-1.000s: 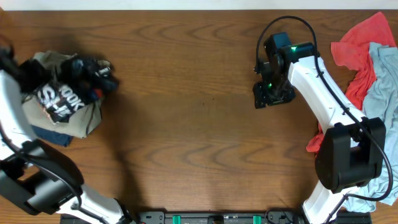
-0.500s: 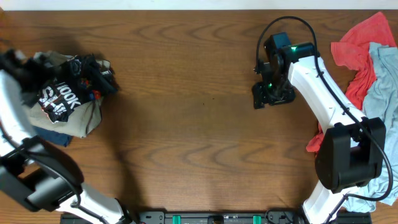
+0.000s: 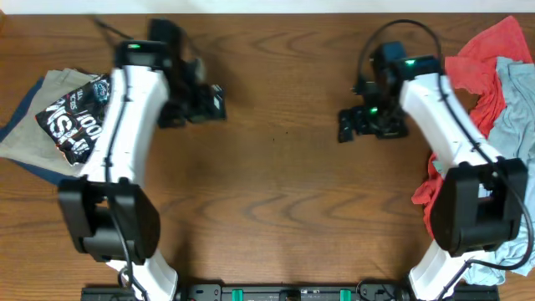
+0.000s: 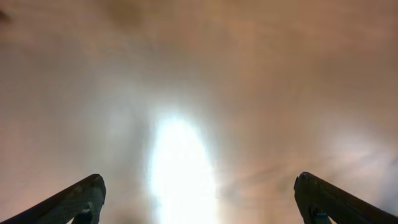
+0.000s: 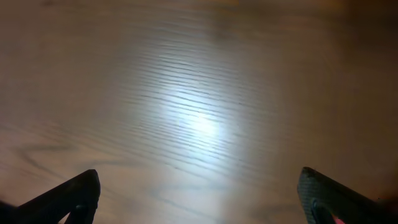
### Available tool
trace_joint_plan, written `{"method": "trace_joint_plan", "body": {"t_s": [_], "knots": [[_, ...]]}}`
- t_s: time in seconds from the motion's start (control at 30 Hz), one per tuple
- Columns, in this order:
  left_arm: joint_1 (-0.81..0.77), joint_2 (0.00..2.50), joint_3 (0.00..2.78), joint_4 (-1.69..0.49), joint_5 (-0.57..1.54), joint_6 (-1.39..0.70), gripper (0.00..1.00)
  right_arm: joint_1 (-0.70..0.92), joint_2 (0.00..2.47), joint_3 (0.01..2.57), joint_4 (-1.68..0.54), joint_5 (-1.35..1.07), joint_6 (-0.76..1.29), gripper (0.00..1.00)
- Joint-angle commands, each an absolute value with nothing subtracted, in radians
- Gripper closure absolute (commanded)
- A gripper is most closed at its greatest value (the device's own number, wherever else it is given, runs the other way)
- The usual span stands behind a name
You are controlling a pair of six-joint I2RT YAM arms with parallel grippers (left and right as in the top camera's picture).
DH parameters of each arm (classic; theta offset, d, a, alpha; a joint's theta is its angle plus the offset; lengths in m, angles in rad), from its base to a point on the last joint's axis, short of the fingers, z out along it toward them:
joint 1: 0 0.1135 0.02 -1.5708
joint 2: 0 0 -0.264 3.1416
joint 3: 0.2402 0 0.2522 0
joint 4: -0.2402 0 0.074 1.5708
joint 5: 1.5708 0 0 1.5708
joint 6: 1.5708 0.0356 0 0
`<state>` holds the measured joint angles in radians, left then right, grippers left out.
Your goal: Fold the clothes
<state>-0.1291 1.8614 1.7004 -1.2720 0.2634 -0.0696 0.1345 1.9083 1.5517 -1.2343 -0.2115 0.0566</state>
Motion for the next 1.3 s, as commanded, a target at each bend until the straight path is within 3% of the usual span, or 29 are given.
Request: {"method": "trace_joint_plan", "body": {"t_s": [0.0, 0.23, 0.43, 0.87, 1.03, 1.27], "knots": [[-0.175, 1.868, 1.697, -1.364, 0.119, -0.045, 0.02, 0.044, 1.909, 1.548, -1.290, -0.241, 0.094, 0.01], [-0.202, 1.830, 1.680, -1.504, 0.116, -0.061, 0.03, -0.015, 1.895, 1.547, -1.419, -0.236, 0.031, 0.01], [-0.202, 1.641, 1.545, -1.467, 0.119, -0.088, 0.02, 0.002, 1.757, 1.459, -1.366, -0.236, 0.049, 0.01], [-0.202, 0.578, 0.952, -0.925, 0.093, -0.102, 0.02, 0.020, 0.918, 0.899, -0.838, -0.097, 0.066, 0.01], [-0.202, 0.276, 0.947, -0.926, 0.093, -0.102, 0.02, 0.020, 0.706, 0.871, -0.904, -0.097, 0.066, 0.01], [-0.202, 0.041, 0.947, -0.926, 0.093, -0.102, 0.02, 0.020, 0.559, 0.871, -0.994, -0.097, 0.066, 0.01]]}}
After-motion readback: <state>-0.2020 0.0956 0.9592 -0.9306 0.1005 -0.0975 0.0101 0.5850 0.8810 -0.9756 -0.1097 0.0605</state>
